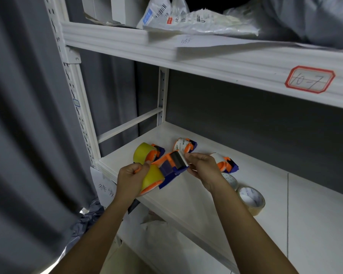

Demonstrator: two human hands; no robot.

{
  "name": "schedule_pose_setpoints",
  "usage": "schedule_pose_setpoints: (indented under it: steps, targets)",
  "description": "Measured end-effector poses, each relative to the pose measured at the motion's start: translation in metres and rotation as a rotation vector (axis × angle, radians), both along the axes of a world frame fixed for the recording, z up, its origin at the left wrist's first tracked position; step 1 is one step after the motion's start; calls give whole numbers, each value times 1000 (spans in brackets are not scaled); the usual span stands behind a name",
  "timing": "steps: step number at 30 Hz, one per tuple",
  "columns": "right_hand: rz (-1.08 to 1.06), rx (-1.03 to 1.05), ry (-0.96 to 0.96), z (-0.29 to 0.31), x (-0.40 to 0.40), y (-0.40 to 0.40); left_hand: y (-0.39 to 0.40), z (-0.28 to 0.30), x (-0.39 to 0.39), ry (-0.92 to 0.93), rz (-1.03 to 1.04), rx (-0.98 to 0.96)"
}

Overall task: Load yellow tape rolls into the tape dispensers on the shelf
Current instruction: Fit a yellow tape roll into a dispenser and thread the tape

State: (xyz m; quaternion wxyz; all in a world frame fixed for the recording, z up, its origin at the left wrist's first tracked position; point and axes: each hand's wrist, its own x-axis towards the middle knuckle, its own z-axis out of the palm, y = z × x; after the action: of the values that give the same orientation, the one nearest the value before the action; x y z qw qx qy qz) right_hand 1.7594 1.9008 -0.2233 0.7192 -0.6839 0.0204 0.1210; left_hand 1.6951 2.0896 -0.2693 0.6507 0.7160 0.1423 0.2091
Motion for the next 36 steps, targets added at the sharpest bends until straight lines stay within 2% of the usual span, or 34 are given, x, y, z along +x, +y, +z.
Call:
schedule_pose_setpoints:
  steps: [9, 13, 19, 23, 26, 30, 36]
  targets:
    - [82, 159, 145, 3, -3, 4, -2, 4, -1, 10, 9, -26]
    - [120, 166, 98, 3, -4, 3, -2, 4, 0, 12, 16, -26]
    - [147, 63, 15, 1, -3, 1, -3, 6, 1, 12, 22, -68]
    - [199, 89, 81, -2, -5, 0, -4, 4, 2, 35, 29, -102]
    - [183, 16, 77, -7, -6, 0, -5, 3, 2, 46, 40, -109]
    - [80, 85, 10, -11, -6, -1, -4, 5, 3, 50, 72, -149]
    - [133, 135, -13, -13, -12, 5, -6, 7, 4, 53, 130, -190]
